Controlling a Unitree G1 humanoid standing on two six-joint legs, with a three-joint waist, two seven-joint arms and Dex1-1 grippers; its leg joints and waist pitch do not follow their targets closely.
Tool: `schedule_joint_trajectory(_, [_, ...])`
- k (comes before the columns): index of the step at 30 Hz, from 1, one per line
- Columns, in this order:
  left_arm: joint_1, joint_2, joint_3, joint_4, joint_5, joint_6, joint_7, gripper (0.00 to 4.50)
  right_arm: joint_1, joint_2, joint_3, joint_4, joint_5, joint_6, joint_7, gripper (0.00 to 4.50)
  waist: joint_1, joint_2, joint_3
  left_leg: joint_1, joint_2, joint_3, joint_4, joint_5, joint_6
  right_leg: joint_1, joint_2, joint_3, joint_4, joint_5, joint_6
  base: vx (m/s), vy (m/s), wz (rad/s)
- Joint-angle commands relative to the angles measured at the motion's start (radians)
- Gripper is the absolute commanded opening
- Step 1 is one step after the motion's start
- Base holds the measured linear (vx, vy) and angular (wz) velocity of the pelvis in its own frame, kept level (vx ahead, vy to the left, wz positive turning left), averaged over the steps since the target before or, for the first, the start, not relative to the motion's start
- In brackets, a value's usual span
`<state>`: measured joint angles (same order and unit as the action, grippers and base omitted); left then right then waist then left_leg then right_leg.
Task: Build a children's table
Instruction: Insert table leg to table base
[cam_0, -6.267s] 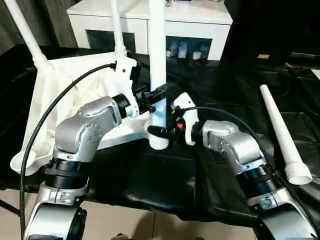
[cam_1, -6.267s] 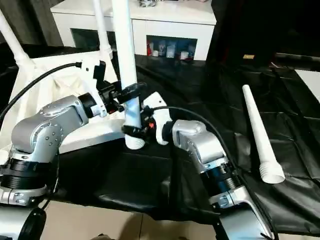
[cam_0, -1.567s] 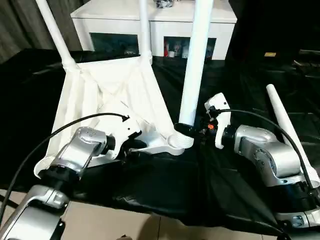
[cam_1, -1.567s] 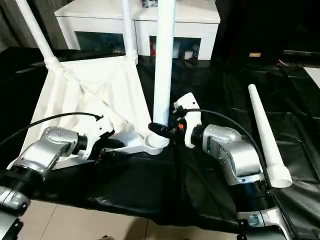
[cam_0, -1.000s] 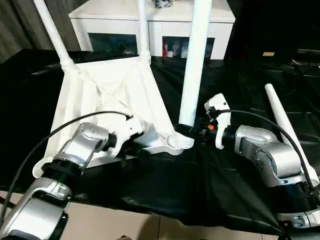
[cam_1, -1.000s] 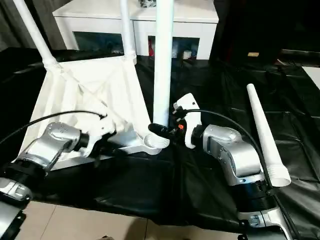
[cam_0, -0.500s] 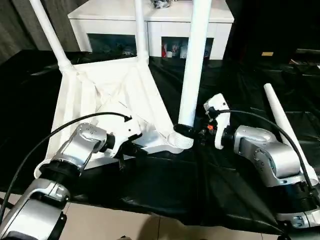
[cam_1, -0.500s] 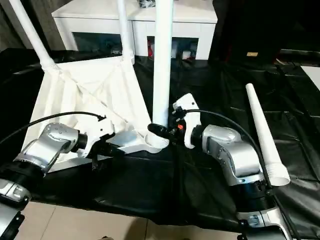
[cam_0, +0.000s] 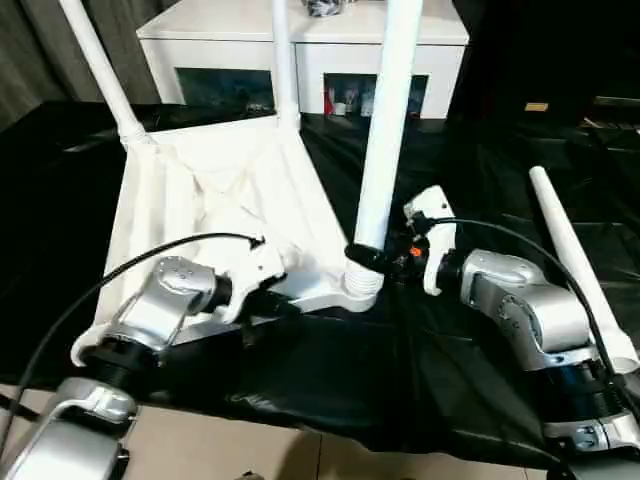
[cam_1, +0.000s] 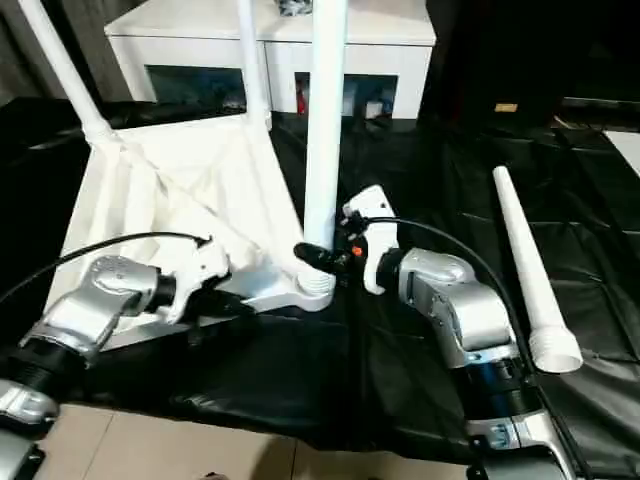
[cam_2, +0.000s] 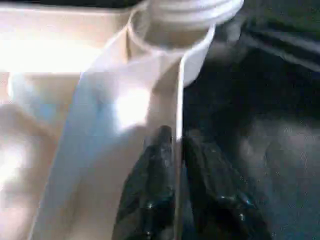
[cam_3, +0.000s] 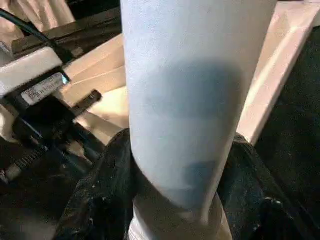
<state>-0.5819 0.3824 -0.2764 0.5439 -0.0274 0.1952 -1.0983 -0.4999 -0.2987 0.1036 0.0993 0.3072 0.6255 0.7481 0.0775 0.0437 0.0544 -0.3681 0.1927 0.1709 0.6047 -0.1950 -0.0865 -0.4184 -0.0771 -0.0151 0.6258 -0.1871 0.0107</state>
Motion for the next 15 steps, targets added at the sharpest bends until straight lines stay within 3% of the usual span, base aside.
schedule_joint_trajectory(1, [-0.008,0.01,0.015,0.005,0.004,-0.003,0.016,0.84,-0.02,-0.001,0.001,0.005,0.0,-0.018,-0.001,1.88,-0.002,-0.007,-0.073,0.005,0.014,0.002,-0.068,-0.128,0.013,0.063,-0.038,0.024,-0.062,-0.03,-0.253,0.0,0.0,0.0])
schedule_joint_trajectory(2, [-0.008,0.01,0.012,0.007,0.009,-0.002,0.014,0.92,-0.021,-0.001,0.002,0.006,0.0,-0.018,-0.001,1.88,-0.002,-0.004,-0.074,0.004,0.014,0.001,-0.068,-0.129,0.011,0.064,-0.039,0.024,-0.062,-0.034,-0.251,0.0,0.0,0.0])
schedule_joint_trajectory(10, [-0.007,0.015,-0.016,0.02,0.032,0.024,0.002,0.93,-0.018,-0.004,0.0,-0.001,0.001,-0.016,0.002,1.88,-0.007,-0.003,-0.073,0.006,0.014,0.0,-0.069,-0.141,0.006,0.064,-0.038,0.023,-0.064,-0.04,-0.253,0.0,0.0,0.0])
schedule_joint_trajectory(12, [-0.009,0.015,-0.019,0.027,0.036,0.033,0.007,0.64,-0.018,-0.004,-0.001,-0.002,0.001,-0.015,0.002,1.88,-0.01,-0.002,-0.073,0.006,0.014,0.0,-0.07,-0.147,0.004,0.064,-0.037,0.023,-0.064,-0.045,-0.254,0.0,0.0,0.0])
schedule_joint_trajectory(15, [-0.016,0.011,-0.013,0.041,0.037,0.055,0.032,0.56,-0.018,-0.007,-0.003,-0.004,0.003,-0.014,0.001,1.88,-0.012,-0.003,-0.072,0.006,0.013,0.0,-0.069,-0.151,0.003,0.064,-0.038,0.023,-0.066,-0.052,-0.254,0.0,0.0,0.0])
